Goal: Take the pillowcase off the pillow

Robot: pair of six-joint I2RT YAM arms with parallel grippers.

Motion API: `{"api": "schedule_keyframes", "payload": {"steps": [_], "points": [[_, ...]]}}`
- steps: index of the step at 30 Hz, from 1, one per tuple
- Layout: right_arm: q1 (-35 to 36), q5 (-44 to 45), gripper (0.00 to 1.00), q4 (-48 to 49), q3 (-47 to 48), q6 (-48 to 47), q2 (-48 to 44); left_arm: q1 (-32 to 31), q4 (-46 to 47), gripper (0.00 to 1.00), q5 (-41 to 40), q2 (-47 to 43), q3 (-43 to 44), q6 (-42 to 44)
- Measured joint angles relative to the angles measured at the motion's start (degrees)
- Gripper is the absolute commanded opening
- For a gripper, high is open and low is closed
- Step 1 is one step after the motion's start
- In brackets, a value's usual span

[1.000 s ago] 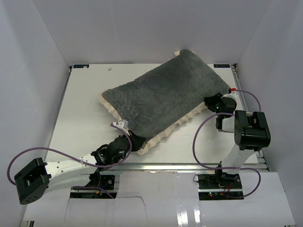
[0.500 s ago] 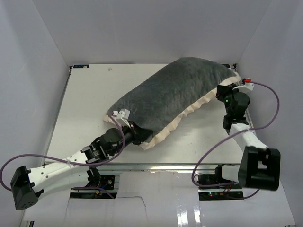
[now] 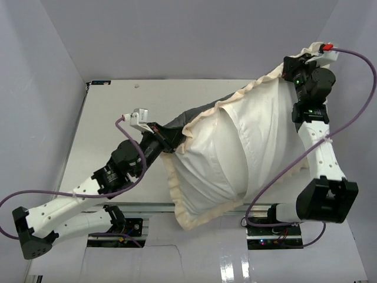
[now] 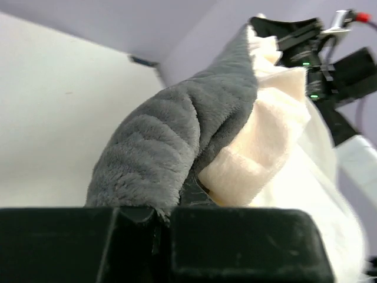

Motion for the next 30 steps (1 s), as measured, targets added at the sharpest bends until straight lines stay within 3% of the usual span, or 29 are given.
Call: {"api": "schedule_keyframes", "payload": {"steps": [4,6,7,8,10,12,13,19,24,30], "points": [[0.8,-3.9,0.08,4.0,-2.5,1.2,10.7,9.3,1.3,0.0,1.5,6.2,-5.3,-1.4],[1.7,-5.6,0.12,4.4,-2.9,1.0,16.7,15.8,1.3,0.06,4.4,9.8,-8.2,-2.3],[2.6,-6.6,0.34,4.3,-2.8,0.5,20.0,19.0,1.0,0.13,6.2,11.9,-9.2,-2.5],[3.6,-7.4,0.49,4.0,-2.1,0.1,22.9,21.7,0.9,0.28,7.2,14.1,-9.9,-2.5],[6.2,-8.8,0.72,2.1,1.2,-2.0,28.5,26.9,0.9,0.46,10.4,18.5,-9.9,-2.0],[8.5,-9.9,0.83,0.3,4.1,-3.8,31.1,30.9,0.7,0.69,13.5,21.8,-9.0,-1.1],[9.8,-10.7,0.87,-0.5,5.1,-4.7,31.4,32.1,0.4,0.71,15.1,22.7,-8.4,-0.4],[12.1,-13.2,0.88,-4.9,9.9,-6.4,29.3,32.7,-3.6,0.82,20.7,20.4,-4.0,2.1],[13.8,-11.7,0.88,-11.6,12.1,-8.5,26.1,32.5,-7.6,0.84,22.9,15.3,0.3,3.3],[20.8,-10.0,0.87,-18.7,11.1,-11.6,20.2,32.3,-9.4,0.82,26.8,10.8,-1.7,3.3]]}}
